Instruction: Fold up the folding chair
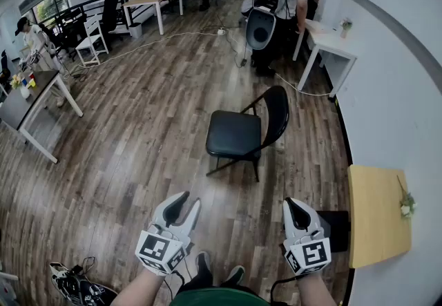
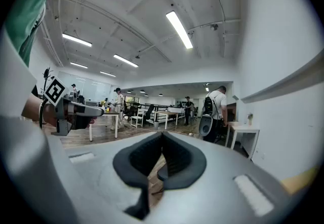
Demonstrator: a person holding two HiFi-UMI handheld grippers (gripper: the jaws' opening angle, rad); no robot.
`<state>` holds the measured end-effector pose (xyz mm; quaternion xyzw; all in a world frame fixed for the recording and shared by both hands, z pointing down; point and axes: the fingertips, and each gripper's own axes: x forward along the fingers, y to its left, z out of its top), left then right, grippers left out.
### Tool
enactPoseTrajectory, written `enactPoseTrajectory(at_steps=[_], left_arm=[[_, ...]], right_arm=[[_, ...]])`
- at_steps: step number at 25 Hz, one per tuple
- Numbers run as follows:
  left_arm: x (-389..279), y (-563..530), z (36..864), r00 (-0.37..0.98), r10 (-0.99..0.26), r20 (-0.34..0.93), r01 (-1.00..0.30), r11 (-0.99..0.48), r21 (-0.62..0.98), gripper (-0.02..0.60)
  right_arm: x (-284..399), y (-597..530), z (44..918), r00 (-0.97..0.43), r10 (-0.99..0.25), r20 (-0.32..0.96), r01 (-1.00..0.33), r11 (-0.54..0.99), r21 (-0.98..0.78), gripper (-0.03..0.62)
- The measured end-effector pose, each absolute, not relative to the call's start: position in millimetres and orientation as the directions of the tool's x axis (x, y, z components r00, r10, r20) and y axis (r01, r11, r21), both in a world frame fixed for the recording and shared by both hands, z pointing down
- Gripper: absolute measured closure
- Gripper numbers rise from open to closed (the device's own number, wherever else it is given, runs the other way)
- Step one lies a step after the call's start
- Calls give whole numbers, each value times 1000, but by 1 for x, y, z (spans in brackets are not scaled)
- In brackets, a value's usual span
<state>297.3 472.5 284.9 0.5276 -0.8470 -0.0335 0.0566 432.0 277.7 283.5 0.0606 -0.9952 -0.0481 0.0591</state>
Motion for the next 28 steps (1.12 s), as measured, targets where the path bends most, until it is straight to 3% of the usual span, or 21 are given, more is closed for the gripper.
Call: enactPoseTrajectory(at_steps=[18, 28], left_arm=[[215, 524, 326, -451, -886, 105, -862, 463, 207, 453], [164, 479, 350, -451, -876, 170, -849, 480, 221, 453]], right_arm=[[359, 292, 273, -981, -160, 113, -145, 981, 129, 591], [314, 230, 300, -973, -178, 150, -167, 982, 84, 591]])
